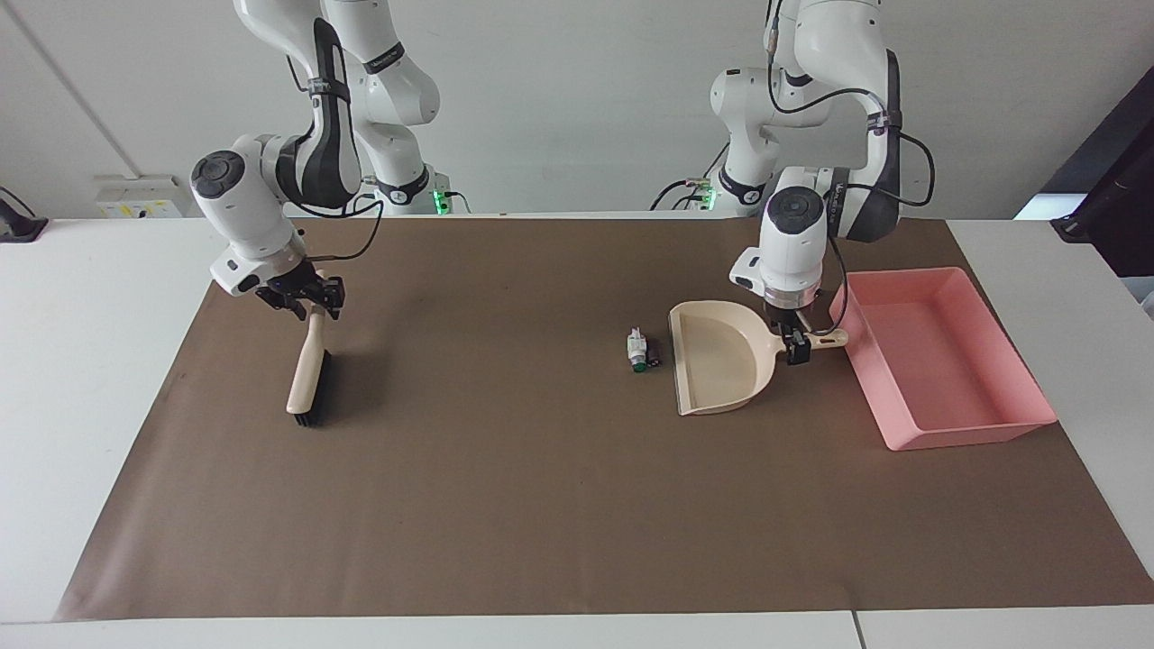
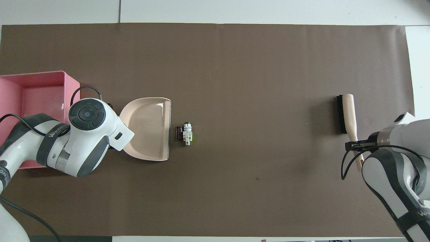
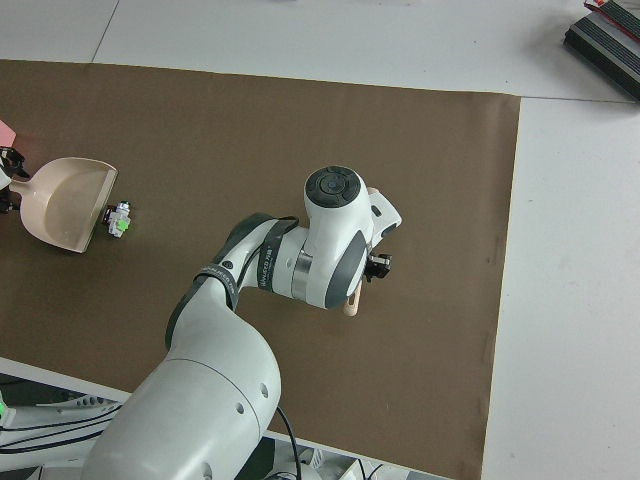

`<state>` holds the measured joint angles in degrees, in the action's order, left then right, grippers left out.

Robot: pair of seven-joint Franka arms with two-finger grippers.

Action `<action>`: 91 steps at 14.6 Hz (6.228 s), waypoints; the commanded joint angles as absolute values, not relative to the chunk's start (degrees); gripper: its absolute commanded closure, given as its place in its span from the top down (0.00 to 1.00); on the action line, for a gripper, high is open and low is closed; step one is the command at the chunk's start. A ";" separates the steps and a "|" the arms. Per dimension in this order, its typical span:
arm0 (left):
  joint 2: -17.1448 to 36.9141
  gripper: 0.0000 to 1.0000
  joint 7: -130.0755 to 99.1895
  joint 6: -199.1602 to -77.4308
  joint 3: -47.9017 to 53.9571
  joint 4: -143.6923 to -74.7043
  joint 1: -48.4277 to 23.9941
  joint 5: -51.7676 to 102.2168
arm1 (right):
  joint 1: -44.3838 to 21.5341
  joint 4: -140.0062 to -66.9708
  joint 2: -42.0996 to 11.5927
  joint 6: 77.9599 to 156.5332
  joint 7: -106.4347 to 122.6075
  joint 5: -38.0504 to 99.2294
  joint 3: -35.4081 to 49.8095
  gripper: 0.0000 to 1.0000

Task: Clean e-waste and dump in bin
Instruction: 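Grasp the dustpan handle with the left gripper while the right gripper grasps the brush, then lift the brush with the right gripper toward the dustpan and component, then sweep the component into the dustpan with the brush in the right gripper, then lift the dustpan with the left gripper while the right gripper returns the brush, then tip the dustpan over the pink bin with the left gripper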

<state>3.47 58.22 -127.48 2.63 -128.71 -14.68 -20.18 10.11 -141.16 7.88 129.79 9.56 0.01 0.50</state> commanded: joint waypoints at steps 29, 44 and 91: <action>5.45 0.00 56.43 -113.12 2.20 -123.49 -23.03 -29.97 | -34.70 -119.63 -5.18 117.76 -23.82 -1.68 1.49 0.00; 4.66 0.00 55.63 -113.82 2.37 -125.51 -23.03 -29.97 | -47.11 -107.23 -18.63 135.00 -27.08 22.14 2.72 0.00; 2.45 0.00 93.60 -112.93 1.05 -105.38 16.26 -23.77 | 10.55 -130.69 3.34 119.96 7.03 -3.16 2.81 0.00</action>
